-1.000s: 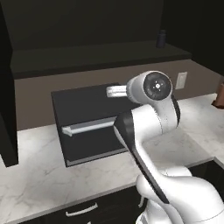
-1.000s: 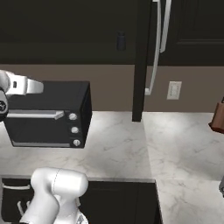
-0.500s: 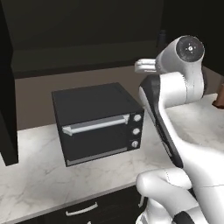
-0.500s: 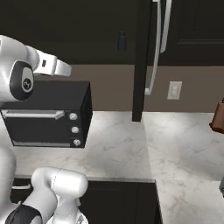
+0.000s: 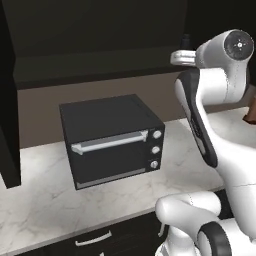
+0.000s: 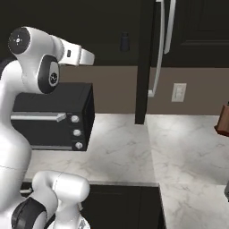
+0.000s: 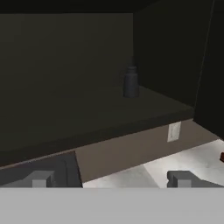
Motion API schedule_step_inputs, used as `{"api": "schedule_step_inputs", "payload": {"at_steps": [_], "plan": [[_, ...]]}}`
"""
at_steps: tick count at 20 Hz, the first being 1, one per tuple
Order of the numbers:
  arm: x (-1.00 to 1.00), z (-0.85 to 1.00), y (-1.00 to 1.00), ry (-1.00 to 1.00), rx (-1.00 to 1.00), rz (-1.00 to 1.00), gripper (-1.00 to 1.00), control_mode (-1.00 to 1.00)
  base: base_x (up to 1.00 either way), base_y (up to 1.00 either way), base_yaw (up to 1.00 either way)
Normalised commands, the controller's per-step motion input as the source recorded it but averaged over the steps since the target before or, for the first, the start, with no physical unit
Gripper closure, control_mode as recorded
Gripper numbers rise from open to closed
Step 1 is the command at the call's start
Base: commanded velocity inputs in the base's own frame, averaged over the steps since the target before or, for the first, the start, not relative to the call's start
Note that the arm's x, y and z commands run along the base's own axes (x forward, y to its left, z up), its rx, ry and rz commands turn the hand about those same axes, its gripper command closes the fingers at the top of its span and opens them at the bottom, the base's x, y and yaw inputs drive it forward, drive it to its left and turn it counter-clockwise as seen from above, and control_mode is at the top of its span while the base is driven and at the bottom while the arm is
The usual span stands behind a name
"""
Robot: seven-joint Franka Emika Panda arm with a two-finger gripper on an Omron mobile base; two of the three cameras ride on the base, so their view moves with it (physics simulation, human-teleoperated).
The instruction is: Collect the turmeric, mayonnaise, and shaker from the cabinet and place them next to the stove.
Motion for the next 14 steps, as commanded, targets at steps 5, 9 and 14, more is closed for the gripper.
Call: {"api": "schedule_step_inputs", "payload": {"at_steps": [5, 9, 14], "plan": [[0.36, 0.12, -0.44, -0.16, 0.00, -0.01, -1.00, -1.00, 0.00, 0.00, 0.00], [0.28, 0.17, -0.27, -0.09, 0.01, 0.00, -1.00, -1.00, 0.00, 0.00, 0.00], [0.28, 0.02, -0.17, -0.02, 0.00, 0.00, -1.00, -1.00, 0.00, 0.00, 0.00]]}}
